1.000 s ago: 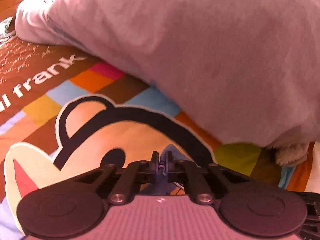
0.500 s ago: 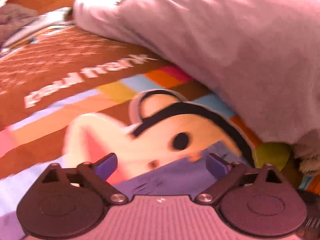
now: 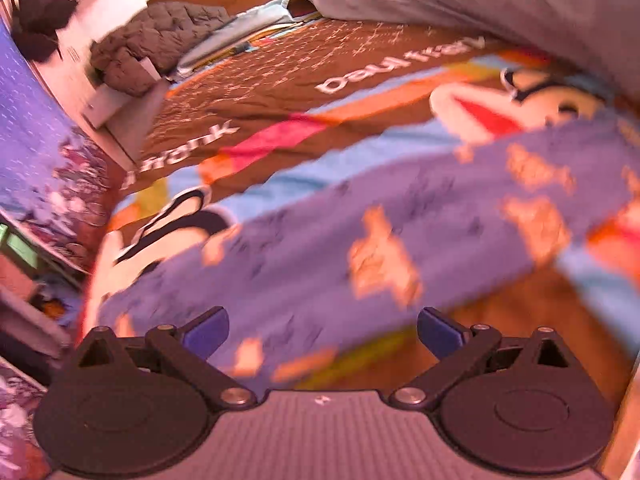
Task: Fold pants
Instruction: 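Release the pants and smooth the folded legs with both grippers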
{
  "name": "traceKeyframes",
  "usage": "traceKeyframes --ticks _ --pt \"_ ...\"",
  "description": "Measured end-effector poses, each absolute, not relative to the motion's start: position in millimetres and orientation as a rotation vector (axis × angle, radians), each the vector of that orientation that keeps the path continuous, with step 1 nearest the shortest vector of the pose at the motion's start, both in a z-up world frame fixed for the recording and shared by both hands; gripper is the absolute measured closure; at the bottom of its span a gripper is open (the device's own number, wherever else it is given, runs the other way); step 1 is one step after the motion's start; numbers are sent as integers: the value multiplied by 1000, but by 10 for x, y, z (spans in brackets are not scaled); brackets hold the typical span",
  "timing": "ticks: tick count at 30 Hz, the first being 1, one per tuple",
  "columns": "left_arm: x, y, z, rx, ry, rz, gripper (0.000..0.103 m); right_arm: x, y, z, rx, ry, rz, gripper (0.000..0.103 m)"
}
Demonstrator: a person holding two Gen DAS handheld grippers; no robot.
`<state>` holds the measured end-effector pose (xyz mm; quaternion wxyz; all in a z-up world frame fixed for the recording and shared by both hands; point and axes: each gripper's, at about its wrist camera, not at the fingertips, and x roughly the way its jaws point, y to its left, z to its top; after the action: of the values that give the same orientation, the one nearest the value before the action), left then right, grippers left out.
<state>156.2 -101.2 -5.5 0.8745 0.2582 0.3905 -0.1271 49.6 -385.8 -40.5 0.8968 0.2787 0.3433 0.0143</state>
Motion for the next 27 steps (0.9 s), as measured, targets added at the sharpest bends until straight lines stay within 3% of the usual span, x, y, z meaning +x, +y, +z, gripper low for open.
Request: traceKeyframes --ticks 5,8,13,14,16,17,18,22,27 --pt "1342 -1062 -196 717 713 -291 0 575 -3513 -582 775 819 291 1" --pt "1290 -1248 -311 859 629 -287 0 621 -3421 -578 788 818 283 0" --pt "1209 -1474 -565 1078 527 -335 3 817 -3609 -710 1068 769 265 3" --pt "1207 -1502 -606 1105 518 -354 11 868 -3644 -743 1104 762 262 6" --pt "1219 -1537 -635 1139 511 -387 41 949 -3721 -808 1149 754 253 14" --pt "1249 -1556 -658 1162 522 -386 70 967 -3757 -833 1171 737 254 17" --pt "1293 -1570 -679 1182 538 -384 78 973 -3803 -855 1203 713 262 18" --pt "1491 -1553 -614 1121 598 -435 84 965 -3978 -967 1355 570 322 18" --pt "1746 -1464 -407 986 693 -468 85 1005 -4067 -958 1318 557 288 17"
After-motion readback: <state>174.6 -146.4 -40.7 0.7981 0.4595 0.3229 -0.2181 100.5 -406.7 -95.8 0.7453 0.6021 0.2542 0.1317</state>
